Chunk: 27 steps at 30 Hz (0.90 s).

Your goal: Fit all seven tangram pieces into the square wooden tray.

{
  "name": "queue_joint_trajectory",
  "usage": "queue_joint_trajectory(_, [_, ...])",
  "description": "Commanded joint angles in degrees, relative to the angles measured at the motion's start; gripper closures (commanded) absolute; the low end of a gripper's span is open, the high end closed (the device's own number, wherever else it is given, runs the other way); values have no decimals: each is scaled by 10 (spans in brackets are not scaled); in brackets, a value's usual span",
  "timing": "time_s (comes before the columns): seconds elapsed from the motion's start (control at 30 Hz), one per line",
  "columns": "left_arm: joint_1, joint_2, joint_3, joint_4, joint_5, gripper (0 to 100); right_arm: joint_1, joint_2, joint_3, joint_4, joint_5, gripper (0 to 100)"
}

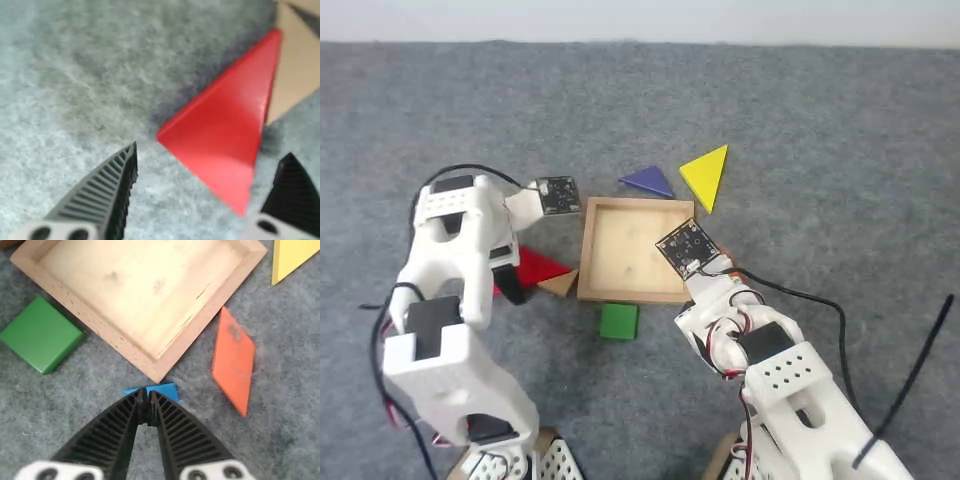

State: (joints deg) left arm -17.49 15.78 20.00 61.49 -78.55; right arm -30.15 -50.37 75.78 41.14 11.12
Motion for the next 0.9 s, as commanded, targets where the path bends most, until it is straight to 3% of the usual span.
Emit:
queue_joint_trajectory(0.0, [16, -6, -25, 6, 11, 597, 5, 3, -26, -11, -1, 992])
queue_joint_trajectory(0.87, [-4, 90, -114, 57, 21, 619, 6, 3, -26, -11, -1, 992])
